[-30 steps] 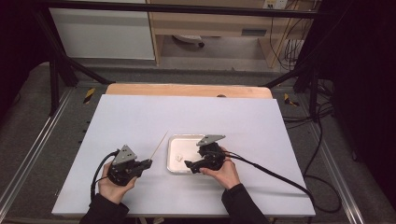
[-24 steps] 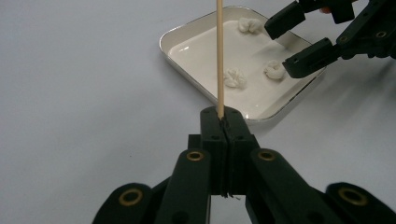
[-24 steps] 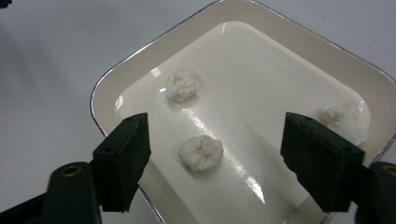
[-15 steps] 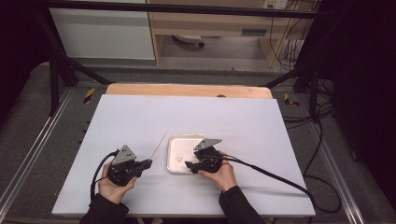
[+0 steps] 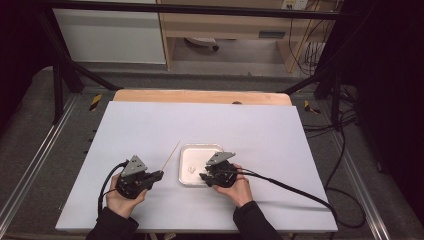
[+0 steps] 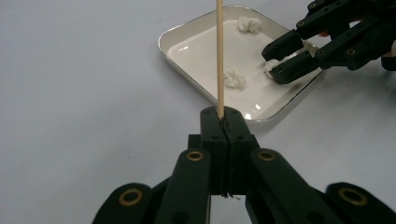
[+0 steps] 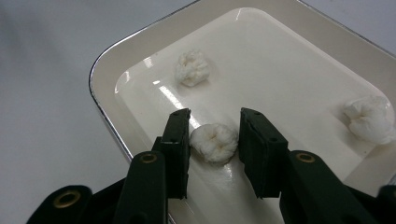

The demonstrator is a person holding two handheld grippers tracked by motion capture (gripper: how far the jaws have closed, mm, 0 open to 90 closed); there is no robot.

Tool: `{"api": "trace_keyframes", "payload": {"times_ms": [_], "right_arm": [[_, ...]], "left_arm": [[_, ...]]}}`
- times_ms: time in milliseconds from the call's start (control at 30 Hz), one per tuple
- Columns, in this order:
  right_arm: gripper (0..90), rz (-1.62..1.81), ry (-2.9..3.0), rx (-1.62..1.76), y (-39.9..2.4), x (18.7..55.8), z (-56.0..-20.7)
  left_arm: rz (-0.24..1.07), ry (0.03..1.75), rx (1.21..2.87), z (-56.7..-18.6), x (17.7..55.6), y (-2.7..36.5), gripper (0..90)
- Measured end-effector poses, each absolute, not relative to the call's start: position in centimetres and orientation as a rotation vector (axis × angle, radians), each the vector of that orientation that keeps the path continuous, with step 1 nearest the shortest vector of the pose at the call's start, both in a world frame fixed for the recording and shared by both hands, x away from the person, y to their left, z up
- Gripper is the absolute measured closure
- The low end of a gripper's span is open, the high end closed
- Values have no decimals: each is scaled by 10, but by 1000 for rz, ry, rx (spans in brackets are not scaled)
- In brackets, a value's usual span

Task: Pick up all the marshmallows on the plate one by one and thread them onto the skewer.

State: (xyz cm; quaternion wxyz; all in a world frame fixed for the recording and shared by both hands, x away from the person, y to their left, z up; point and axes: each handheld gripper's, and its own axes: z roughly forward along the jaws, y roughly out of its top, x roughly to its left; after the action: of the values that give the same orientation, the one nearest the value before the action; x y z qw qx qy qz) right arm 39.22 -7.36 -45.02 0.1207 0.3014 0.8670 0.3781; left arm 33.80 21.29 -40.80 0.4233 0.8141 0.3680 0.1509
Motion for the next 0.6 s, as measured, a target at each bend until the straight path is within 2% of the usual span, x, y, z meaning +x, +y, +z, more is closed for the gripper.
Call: {"api": "trace_keyframes", "payload": {"times_ms": [367,600], "right_arm": [[696,1106,2529,888,-74,391,-449],[709,1156,2498,879,-81,390,-433]], "left_arm": [[378,916,2040,-408,337,211,887],[376,905,2040,-409,337,209,887]]}}
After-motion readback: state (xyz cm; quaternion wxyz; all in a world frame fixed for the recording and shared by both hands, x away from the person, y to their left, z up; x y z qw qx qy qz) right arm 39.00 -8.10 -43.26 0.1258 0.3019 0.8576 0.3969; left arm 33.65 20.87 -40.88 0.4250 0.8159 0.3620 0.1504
